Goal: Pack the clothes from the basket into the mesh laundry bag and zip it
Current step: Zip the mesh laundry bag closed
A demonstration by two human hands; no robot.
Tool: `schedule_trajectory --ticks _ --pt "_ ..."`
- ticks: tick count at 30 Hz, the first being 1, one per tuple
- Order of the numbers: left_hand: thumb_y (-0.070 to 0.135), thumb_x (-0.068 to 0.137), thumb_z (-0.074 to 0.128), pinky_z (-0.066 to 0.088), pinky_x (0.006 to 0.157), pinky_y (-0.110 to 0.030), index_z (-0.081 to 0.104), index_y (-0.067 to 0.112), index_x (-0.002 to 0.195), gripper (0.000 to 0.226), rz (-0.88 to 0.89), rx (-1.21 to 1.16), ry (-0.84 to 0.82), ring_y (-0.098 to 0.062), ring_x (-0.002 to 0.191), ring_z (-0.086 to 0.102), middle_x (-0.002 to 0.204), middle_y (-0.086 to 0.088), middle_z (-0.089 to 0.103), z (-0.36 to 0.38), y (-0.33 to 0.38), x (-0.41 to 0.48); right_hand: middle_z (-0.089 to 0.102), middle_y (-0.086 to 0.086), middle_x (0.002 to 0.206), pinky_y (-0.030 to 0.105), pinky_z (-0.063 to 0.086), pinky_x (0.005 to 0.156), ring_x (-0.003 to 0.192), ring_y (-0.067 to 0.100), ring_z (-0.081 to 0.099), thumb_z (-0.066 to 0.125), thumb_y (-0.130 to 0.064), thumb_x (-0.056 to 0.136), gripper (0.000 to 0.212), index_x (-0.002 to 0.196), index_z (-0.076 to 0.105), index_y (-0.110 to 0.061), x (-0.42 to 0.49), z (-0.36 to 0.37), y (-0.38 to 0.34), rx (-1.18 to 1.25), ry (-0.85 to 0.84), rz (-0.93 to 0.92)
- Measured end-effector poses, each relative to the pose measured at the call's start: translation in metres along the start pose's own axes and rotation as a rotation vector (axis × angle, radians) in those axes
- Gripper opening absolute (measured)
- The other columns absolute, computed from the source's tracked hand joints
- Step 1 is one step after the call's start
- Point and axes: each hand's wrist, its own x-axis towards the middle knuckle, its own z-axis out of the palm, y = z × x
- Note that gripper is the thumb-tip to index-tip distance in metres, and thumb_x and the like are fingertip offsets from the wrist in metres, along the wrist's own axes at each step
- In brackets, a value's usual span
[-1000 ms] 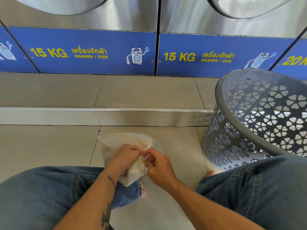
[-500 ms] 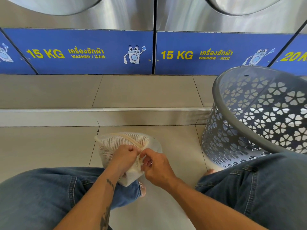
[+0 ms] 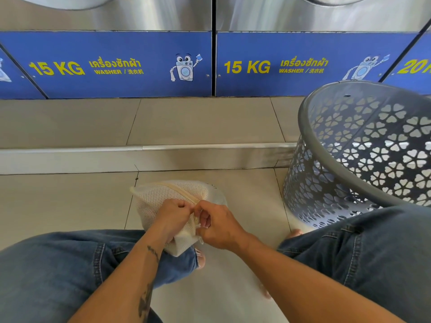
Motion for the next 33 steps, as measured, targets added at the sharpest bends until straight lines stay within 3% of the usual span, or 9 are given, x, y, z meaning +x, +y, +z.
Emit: schedule_trajectory --ticks 8,19,33 --pt "0.019 0.085 0.067 0.048 0.062 -0.033 0.077 0.007 0.073 0.019 -0.012 -0.017 -0.014 -0.017 0.066 0.059 0.075 -0.012 0.074 -0.001 0.001 -0.001 0.06 -0.006 0.077 0.037 0.056 0.068 0.069 0.01 0.055 0.075 -0.009 0.066 0.029 0.085 0.059 -0.024 -0.001 0.001 -0.002 -0.038 -0.015 -0.008" --pt "0.021 0.088 0.067 0.043 0.053 -0.025 0.074 0.0 0.078 0.024 -0.082 -0.048 -0.023 -0.016 0.06 0.053 0.067 -0.005 0.065 -0.001 0.005 -0.004 0.06 -0.004 0.083 0.039 0.054 0.069 0.077 0.016 0.057 0.067 -0.008 0.071 0.021 0.086 0.057 -0.019 -0.004 0.005 -0.006 -0.111 0.047 -0.099" --pt "0.02 0.096 0.052 0.045 0.063 -0.032 0.07 0.005 0.083 0.026 -0.092 0.024 -0.038 -0.021 0.068 0.057 0.075 -0.01 0.066 0.0 0.007 0.0 0.054 -0.007 0.099 0.039 0.052 0.075 0.09 0.017 0.048 0.068 -0.011 0.075 0.034 0.098 0.048 -0.025 -0.013 0.015 0.001 -0.176 0.091 -0.19"
